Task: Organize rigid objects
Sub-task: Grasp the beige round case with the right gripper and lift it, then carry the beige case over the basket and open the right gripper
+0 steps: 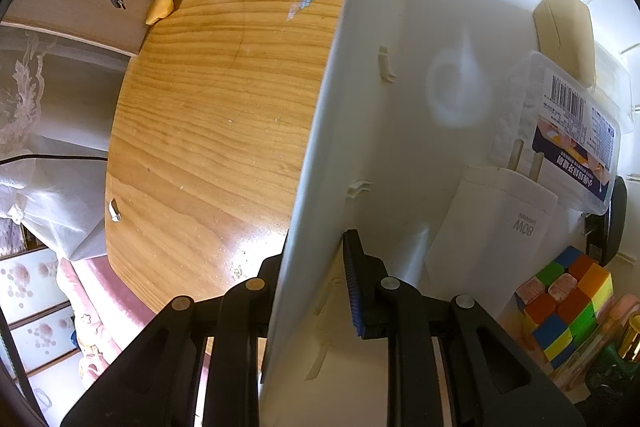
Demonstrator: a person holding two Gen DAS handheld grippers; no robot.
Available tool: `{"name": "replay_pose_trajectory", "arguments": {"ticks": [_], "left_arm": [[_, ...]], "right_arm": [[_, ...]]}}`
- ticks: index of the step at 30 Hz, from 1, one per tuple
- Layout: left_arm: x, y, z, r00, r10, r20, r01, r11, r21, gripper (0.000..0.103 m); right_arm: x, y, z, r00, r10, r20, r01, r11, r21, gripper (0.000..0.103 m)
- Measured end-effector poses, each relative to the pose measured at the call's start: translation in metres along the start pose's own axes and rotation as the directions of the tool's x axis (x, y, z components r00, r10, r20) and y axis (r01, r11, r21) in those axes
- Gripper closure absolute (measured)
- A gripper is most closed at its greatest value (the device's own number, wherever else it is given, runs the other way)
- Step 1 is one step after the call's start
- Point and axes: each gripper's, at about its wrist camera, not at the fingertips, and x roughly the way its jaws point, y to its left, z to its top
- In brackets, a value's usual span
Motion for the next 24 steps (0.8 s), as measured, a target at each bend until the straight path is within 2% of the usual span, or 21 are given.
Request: {"name": "replay_pose_trajectory", "arguments": {"ticks": [12,17,24], "left_arm": [[-0.003,-0.001,-0.005,1.000,-0.023,0.013,0.023,0.999,0.031,0.080],[-0.002,0.000,-0.010,0.999,-0.046,0.013,0.046,0.998,0.042,0.081],[-0.005,0.002,-0.017,0.997,-0.077,0.017,0.076,0.994,0.077,0.082]], "right_arm": [[-0.029,0.025,-0.025,1.000,0.014,-0.008,-0.013,0.995,0.095,0.048],[-0.049,0.028,-0.031,1.000,0.015,0.020,-0.019,0.985,0.172,0.048],[-0.086,0.040,-0.030,0.995,-0.011,0.103,-0.014,0.972,0.234,0.048]]}}
